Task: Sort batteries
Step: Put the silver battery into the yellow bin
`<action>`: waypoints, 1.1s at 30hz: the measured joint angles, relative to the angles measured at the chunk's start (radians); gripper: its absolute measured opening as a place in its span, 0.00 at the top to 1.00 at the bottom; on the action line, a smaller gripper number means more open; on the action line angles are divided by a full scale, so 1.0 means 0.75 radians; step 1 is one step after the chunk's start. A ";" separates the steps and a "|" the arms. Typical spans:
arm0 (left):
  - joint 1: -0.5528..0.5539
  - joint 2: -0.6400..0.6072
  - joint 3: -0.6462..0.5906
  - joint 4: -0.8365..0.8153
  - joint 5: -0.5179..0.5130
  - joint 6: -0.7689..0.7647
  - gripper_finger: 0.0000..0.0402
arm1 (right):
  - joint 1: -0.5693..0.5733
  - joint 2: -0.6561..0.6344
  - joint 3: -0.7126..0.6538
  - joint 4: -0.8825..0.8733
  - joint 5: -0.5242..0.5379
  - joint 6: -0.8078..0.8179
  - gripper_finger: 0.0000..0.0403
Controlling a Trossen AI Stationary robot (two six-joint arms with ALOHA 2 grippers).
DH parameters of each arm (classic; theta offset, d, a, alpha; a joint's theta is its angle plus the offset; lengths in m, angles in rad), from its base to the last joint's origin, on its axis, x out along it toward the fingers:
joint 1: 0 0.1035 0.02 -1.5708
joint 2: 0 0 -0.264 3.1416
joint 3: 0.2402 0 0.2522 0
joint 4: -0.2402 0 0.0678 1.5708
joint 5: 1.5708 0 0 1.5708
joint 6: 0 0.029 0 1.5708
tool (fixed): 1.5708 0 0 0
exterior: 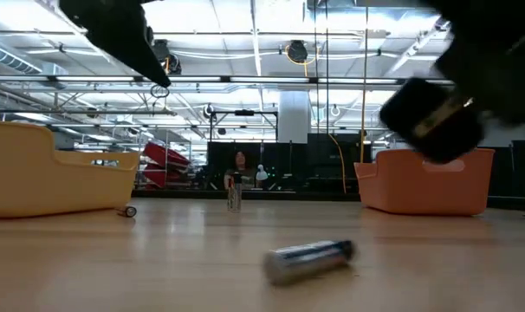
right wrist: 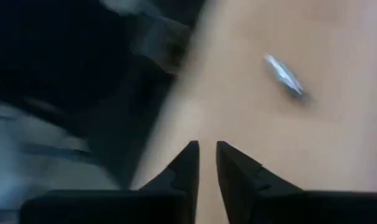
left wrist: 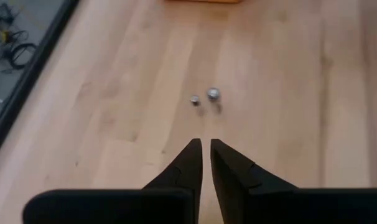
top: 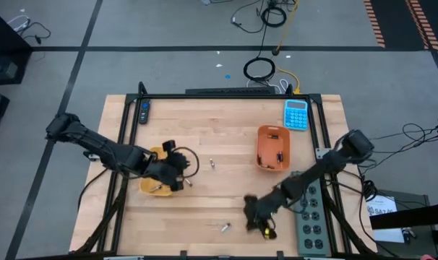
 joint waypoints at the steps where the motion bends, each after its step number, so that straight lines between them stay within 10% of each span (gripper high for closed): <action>1: 0.019 -0.002 0.000 -0.001 -0.001 0.000 0.89 | 0.030 0.016 0.015 0.081 -0.041 0.056 0.91; 16: 0.190 -0.094 0.002 -0.076 -0.092 -0.248 0.89 | 0.239 0.582 0.448 -0.106 0.249 0.223 0.99; 33: 0.103 -0.170 0.002 -0.107 -0.037 -0.386 0.89 | 0.255 0.605 0.562 -0.339 0.360 0.047 1.00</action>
